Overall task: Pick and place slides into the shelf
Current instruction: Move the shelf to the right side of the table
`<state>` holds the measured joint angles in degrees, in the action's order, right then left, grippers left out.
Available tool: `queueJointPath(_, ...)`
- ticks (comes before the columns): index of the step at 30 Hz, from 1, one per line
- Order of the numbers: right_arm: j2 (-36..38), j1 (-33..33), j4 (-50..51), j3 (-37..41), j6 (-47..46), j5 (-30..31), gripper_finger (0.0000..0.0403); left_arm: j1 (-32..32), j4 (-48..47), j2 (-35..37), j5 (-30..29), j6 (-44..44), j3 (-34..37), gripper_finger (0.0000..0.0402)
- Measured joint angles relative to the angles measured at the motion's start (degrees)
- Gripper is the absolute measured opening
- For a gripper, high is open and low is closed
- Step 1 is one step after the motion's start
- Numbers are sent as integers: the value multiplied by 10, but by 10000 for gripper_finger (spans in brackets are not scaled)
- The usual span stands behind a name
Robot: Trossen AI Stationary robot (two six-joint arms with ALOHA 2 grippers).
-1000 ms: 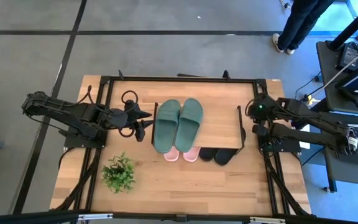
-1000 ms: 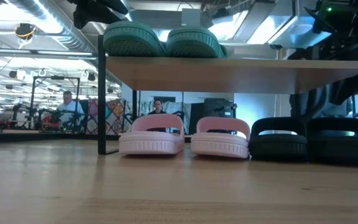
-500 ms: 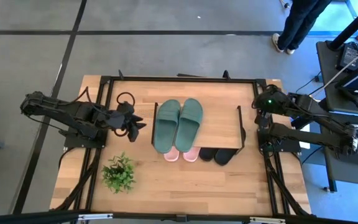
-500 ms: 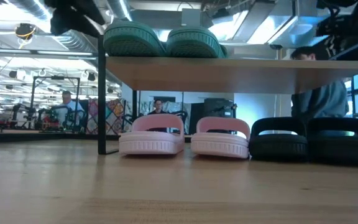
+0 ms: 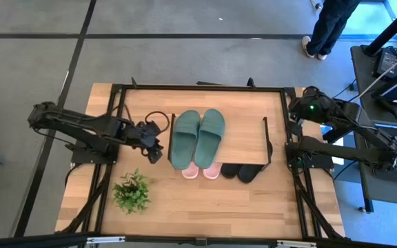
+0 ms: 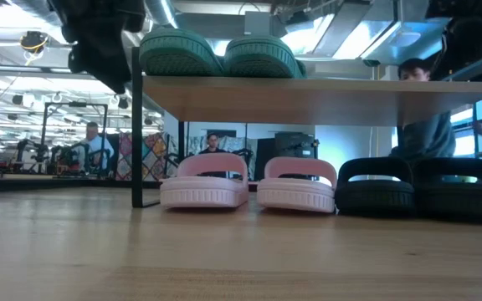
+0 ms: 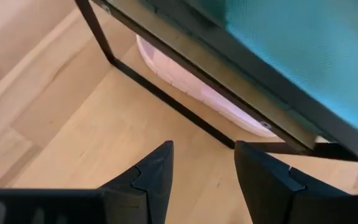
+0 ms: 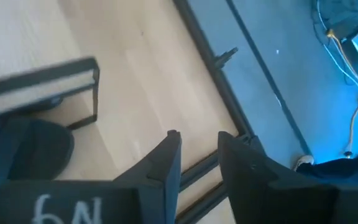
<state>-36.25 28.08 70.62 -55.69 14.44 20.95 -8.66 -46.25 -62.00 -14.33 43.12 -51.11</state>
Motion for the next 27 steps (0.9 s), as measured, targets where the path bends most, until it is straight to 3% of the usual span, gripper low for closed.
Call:
queueJointPath(9, 0, 0, -40, -38, -231, 0, 108, 38, 45, -24, 5, -2, 0, 162)
queueJointPath(19, 0, 0, -52, -41, -199, -1, 108, 69, 123, -39, 12, -2, 0, 162)
queueJointPath(27, 0, 0, -52, -41, -192, -1, 108, 83, 172, -94, 38, -3, 0, 162)
